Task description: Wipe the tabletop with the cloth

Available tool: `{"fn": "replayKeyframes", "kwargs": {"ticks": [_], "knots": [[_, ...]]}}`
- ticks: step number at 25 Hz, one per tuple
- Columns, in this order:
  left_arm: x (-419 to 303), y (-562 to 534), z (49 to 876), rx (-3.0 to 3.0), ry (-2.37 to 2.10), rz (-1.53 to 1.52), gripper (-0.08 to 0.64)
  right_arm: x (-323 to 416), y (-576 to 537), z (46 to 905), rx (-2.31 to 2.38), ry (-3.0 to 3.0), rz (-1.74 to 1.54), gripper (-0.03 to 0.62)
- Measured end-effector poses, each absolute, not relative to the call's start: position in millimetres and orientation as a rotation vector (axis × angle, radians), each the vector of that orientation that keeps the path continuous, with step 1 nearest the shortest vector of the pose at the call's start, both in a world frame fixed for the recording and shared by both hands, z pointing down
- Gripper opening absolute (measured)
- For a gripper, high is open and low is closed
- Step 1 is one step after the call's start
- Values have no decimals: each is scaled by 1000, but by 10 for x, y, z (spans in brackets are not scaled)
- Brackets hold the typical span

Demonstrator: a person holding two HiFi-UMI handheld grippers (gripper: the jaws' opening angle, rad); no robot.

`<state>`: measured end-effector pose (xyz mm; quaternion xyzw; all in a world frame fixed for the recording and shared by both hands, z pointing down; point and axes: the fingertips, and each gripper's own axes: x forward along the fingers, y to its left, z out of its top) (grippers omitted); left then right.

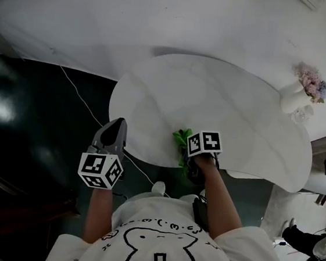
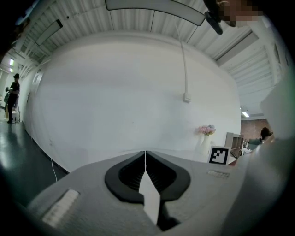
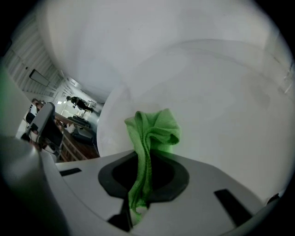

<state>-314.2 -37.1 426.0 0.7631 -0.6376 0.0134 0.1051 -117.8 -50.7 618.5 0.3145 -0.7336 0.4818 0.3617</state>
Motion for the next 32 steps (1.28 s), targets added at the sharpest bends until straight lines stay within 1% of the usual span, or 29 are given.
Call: {"fn": "replayKeyframes", "kwargs": {"ticks": [32], "knots": [[-3396, -124, 4279, 2195, -1956, 78, 21, -2281, -290, 6180, 570, -1921, 1118, 42]]}}
